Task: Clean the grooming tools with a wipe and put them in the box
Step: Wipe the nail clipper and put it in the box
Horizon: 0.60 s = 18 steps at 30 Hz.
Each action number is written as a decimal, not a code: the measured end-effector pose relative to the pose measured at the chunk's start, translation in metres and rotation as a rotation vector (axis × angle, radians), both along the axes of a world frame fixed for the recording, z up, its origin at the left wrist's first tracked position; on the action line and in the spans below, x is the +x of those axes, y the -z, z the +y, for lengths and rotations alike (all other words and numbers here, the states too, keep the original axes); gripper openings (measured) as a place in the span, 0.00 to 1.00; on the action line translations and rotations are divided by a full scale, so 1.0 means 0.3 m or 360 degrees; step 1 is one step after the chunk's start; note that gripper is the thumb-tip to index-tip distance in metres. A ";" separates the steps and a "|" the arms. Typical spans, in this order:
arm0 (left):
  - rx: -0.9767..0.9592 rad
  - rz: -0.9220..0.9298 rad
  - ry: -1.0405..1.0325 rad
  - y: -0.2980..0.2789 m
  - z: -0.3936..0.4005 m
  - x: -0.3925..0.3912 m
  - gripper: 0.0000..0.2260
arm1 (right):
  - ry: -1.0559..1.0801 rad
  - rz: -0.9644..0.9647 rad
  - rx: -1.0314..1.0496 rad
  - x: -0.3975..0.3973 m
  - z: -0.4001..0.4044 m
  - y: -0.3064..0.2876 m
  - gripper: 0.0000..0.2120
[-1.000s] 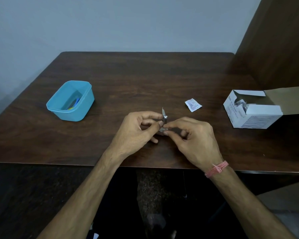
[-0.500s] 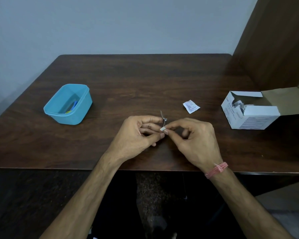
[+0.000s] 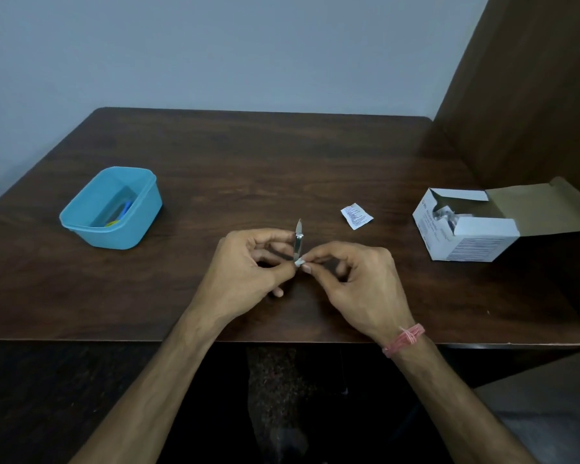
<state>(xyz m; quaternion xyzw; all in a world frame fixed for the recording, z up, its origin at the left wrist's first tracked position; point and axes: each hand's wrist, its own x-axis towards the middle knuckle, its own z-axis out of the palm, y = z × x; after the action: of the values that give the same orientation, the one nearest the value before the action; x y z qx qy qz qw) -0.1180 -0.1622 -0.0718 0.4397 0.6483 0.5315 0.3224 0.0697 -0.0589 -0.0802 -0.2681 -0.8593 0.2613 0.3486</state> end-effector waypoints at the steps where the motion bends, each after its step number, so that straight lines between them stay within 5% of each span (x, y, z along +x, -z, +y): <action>1: -0.0007 0.0008 -0.0020 -0.003 0.003 0.004 0.18 | -0.0010 -0.0015 0.0017 -0.001 -0.001 -0.003 0.06; 18: -0.0063 0.0109 0.0063 -0.016 -0.005 0.011 0.20 | 0.0087 0.0088 -0.0050 -0.003 -0.002 -0.002 0.06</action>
<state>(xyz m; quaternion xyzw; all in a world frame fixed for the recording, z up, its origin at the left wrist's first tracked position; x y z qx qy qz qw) -0.1148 -0.1637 -0.0669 0.4639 0.6604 0.4967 0.3192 0.0688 -0.0595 -0.0795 -0.2896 -0.8374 0.2725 0.3751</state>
